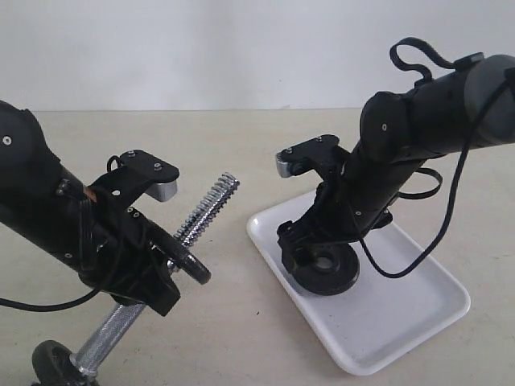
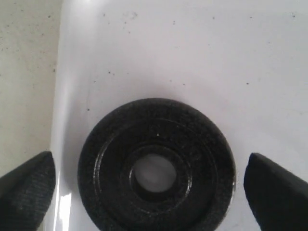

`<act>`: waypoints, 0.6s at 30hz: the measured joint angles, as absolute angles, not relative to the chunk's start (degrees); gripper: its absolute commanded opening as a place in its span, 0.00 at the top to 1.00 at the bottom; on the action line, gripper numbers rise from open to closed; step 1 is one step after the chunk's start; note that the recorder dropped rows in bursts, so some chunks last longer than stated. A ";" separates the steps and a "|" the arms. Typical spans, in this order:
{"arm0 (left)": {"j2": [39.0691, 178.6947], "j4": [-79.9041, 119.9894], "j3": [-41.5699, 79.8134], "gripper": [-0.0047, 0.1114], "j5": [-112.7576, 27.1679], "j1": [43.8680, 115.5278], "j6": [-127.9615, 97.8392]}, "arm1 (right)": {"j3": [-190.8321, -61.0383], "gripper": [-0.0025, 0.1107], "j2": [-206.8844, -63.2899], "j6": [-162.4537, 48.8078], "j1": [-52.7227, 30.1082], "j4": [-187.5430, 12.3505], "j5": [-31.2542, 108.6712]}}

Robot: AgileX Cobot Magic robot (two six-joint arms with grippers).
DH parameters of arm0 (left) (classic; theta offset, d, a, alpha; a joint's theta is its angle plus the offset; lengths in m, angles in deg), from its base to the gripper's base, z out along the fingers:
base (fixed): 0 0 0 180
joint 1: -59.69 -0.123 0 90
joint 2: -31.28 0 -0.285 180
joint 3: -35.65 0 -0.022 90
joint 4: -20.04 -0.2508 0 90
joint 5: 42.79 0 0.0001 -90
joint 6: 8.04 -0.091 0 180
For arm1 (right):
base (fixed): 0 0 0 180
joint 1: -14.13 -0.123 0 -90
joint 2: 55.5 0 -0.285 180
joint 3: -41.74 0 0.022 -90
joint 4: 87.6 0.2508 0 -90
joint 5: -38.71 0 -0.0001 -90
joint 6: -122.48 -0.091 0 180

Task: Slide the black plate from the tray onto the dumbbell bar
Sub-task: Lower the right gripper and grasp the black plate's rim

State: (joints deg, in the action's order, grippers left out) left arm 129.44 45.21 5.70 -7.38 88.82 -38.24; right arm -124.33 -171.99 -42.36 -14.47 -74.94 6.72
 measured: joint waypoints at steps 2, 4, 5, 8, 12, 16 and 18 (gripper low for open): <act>129.44 45.21 5.70 0.92 -7.38 88.82 -38.24 | -124.33 0.14 -171.99 -42.57 -14.47 -76.02 6.63; 129.44 45.21 5.70 0.92 -7.38 88.82 -38.24 | -124.33 0.14 -171.99 -42.83 -14.47 -76.85 6.50; 129.44 45.21 5.70 0.92 -7.38 88.82 -38.24 | -124.33 0.14 -171.99 -43.03 -14.47 -77.13 6.50; 129.44 45.21 5.70 0.92 -7.38 88.82 -38.24 | -124.33 0.14 -171.99 -43.20 -14.47 -77.49 6.30; 129.44 45.21 5.70 0.92 -7.38 88.82 -38.24 | -124.33 0.14 -171.99 -43.20 -14.47 -77.61 5.93; 129.44 45.25 5.70 0.92 -7.59 88.82 -38.24 | -124.33 0.14 -173.06 -43.20 -14.47 -77.72 5.45; 129.44 45.25 5.70 0.92 -7.59 88.82 -38.24 | -124.41 0.14 -174.76 -43.20 -14.47 -77.72 5.32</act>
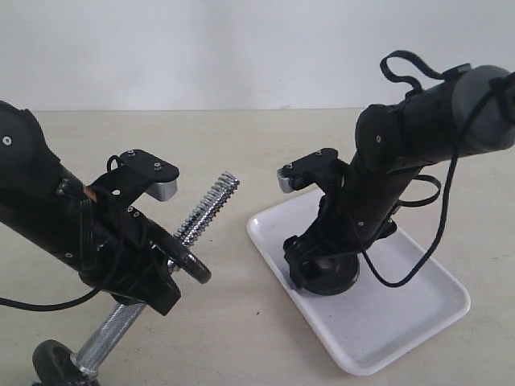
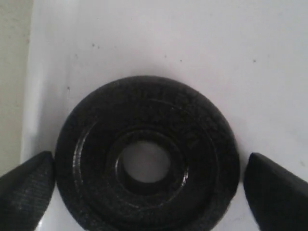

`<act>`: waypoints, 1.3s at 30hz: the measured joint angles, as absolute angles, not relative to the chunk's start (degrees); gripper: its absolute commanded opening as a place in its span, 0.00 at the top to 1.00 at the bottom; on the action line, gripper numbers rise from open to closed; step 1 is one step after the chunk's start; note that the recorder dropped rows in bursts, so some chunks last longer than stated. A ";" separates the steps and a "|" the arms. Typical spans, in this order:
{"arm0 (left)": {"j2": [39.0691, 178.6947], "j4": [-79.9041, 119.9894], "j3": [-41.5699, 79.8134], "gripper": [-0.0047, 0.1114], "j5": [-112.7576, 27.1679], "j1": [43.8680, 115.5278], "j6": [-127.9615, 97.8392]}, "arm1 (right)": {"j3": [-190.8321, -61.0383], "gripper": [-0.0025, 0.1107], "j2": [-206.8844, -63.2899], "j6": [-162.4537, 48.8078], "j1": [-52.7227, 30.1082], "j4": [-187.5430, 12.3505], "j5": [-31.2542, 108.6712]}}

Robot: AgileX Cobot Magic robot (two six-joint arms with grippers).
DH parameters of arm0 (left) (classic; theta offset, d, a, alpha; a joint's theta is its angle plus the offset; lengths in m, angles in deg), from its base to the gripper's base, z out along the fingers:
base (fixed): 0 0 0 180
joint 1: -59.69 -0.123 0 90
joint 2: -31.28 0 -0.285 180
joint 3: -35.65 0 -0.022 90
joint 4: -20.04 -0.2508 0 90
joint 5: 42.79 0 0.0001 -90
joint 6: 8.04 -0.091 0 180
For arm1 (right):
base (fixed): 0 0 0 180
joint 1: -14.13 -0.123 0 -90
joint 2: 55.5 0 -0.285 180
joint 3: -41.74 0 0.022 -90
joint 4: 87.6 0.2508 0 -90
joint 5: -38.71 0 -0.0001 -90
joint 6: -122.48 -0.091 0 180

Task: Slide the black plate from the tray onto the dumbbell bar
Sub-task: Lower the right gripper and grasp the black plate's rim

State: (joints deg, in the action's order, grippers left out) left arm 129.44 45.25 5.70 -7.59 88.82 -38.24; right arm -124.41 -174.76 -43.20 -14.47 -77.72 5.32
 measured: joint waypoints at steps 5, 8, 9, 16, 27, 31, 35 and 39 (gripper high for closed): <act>129.44 45.34 5.70 0.92 -7.59 88.82 -38.24 | -125.47 0.14 -176.80 -43.20 -14.47 -78.47 5.29; 129.44 45.34 5.70 0.92 -7.59 88.82 -38.24 | -125.68 0.14 -177.47 -43.20 -14.47 -78.71 5.55; 129.44 45.34 5.70 0.92 -7.70 88.82 -38.24 | -125.74 0.14 -177.47 -43.20 -14.47 -78.83 5.65; 129.44 45.34 5.70 0.92 -7.70 88.82 -38.24 | -125.96 0.14 -177.60 -43.08 -14.47 -79.75 5.00; 129.44 45.34 5.70 0.92 -7.70 88.82 -38.24 | -126.37 0.14 -177.74 -45.95 -14.61 -83.32 1.80; 129.44 45.34 5.70 0.92 -7.70 88.82 -38.24 | -126.43 0.14 -177.74 -47.30 -14.61 -83.76 0.78; 129.44 45.34 5.70 0.92 -7.70 88.82 -38.24 | -126.43 0.14 -177.74 -47.59 -14.61 -83.88 0.69; 129.44 45.34 5.70 0.92 -7.70 88.82 -38.24 | -126.43 0.14 -177.74 -47.69 -14.61 -83.88 0.79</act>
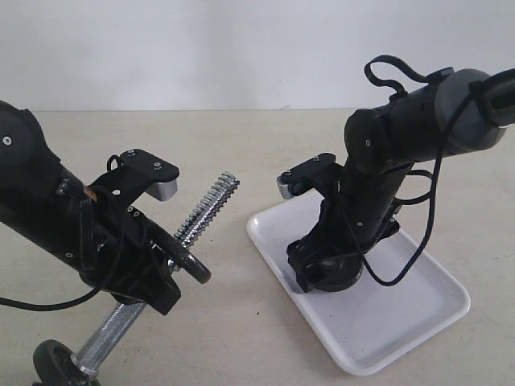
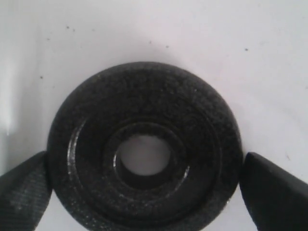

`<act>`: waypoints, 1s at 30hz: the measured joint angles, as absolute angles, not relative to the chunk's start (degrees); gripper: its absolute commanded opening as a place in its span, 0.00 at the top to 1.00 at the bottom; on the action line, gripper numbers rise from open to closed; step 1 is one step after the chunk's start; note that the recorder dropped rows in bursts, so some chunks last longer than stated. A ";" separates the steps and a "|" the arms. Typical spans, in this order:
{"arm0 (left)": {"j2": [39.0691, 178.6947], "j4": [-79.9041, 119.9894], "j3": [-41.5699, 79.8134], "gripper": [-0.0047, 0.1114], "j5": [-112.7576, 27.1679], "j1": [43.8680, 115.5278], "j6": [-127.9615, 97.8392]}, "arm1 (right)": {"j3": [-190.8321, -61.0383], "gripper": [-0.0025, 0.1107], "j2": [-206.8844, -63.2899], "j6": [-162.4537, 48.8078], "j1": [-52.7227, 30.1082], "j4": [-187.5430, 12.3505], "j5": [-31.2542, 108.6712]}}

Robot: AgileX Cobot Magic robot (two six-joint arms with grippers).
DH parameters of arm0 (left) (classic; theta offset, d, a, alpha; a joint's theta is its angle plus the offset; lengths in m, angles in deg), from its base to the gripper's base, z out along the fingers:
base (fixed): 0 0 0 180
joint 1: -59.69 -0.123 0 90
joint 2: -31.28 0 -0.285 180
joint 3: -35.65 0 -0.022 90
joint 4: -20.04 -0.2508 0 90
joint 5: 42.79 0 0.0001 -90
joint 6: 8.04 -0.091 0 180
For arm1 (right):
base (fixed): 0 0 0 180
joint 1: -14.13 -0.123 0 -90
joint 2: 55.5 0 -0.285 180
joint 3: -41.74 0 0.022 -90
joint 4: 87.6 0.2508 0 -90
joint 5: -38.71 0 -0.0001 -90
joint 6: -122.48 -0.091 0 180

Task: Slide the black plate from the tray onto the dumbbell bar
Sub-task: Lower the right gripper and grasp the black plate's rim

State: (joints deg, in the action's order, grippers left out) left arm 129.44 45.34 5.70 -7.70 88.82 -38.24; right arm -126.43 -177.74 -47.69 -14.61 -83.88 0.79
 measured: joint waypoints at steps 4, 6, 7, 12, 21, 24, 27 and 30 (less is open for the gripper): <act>129.44 45.34 5.70 0.92 -7.70 88.82 -38.24 | -126.43 0.14 -177.74 -47.69 -14.61 -83.69 1.08; 129.44 45.34 5.70 0.92 -7.70 88.82 -38.24 | -126.43 0.14 -177.74 -47.69 -14.61 -83.69 1.41; 129.44 45.34 5.70 0.92 -7.70 88.82 -38.24 | -126.31 0.14 -177.74 -47.69 -14.61 -83.69 1.62; 129.44 45.34 5.70 0.92 -7.70 88.82 -38.24 | -126.20 0.14 -177.74 -47.69 -14.61 -83.39 3.14; 129.44 45.34 5.70 0.92 -7.70 88.82 -38.24 | -126.20 0.14 -177.74 -47.69 -14.61 -83.21 3.60; 129.44 45.34 5.70 0.92 -7.70 88.82 -38.24 | -126.20 0.14 -177.74 -47.69 -14.61 -83.10 3.71; 129.44 45.34 5.70 0.92 -7.70 88.82 -38.24 | -126.20 0.21 -177.74 -47.69 -14.61 -82.91 3.83; 129.44 45.34 5.70 0.92 -7.70 88.82 -38.24 | -126.20 0.45 -177.74 -47.69 -14.61 -82.38 4.02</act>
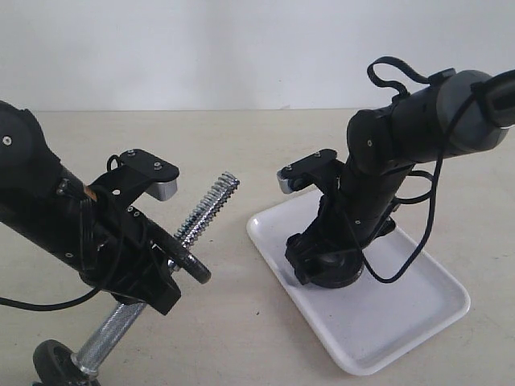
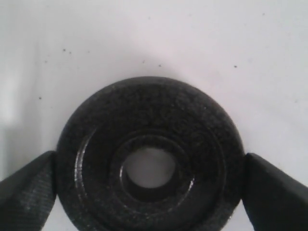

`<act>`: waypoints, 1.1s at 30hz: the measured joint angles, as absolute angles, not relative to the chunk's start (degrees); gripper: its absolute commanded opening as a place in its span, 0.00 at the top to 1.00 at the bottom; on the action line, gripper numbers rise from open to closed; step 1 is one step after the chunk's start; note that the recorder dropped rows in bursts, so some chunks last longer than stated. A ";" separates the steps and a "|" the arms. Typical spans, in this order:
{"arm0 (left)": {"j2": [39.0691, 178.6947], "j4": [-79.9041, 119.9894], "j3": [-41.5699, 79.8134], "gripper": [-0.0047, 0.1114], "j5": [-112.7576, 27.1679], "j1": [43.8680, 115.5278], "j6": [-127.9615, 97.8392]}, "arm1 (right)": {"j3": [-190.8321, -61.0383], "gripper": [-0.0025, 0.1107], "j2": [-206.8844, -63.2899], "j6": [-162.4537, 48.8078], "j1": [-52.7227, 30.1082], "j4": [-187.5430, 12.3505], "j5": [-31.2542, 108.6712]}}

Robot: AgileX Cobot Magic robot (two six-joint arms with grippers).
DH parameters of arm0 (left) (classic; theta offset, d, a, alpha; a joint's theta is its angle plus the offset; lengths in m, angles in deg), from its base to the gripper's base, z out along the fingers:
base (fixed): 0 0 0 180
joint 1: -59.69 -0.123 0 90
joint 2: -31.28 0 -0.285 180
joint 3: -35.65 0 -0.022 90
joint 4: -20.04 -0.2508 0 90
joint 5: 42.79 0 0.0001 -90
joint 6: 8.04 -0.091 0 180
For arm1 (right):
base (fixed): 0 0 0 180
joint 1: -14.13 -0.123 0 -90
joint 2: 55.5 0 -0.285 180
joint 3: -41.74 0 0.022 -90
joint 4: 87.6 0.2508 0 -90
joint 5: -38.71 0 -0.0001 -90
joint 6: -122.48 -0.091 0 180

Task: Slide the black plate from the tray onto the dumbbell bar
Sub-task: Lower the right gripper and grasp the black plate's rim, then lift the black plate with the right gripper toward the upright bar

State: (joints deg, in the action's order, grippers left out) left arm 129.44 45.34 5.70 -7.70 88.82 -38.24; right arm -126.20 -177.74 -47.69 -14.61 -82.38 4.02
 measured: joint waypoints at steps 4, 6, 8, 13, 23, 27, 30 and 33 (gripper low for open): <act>129.44 45.34 5.70 0.92 -7.70 88.82 -38.24 | -126.20 0.82 -177.74 -47.69 -14.61 -82.05 4.25; 129.44 45.34 5.70 0.92 -7.70 88.82 -38.24 | -126.20 0.93 -177.74 -47.69 -14.61 -81.93 4.30; 129.44 45.34 5.70 0.92 -7.70 88.82 -38.24 | -126.20 0.98 -177.74 -47.69 -14.61 -81.53 4.39; 129.44 45.34 5.70 0.92 -7.70 88.82 -38.24 | -126.20 0.98 -177.74 -47.82 -14.50 -81.20 4.73; 129.44 45.34 5.70 0.92 -7.70 88.82 -38.24 | -126.20 0.98 -177.74 -48.35 -14.50 -80.74 5.97; 129.44 45.34 5.70 0.92 -7.70 88.82 -38.24 | -126.20 0.98 -177.61 -48.56 -14.50 -80.74 5.99; 129.44 45.34 5.70 0.92 -7.70 88.82 -38.24 | -126.20 0.98 -177.10 -48.56 -14.50 -80.97 5.76; 129.44 45.34 5.70 0.92 -7.70 88.82 -38.24 | -125.85 0.98 -175.99 -48.56 -14.50 -81.06 4.76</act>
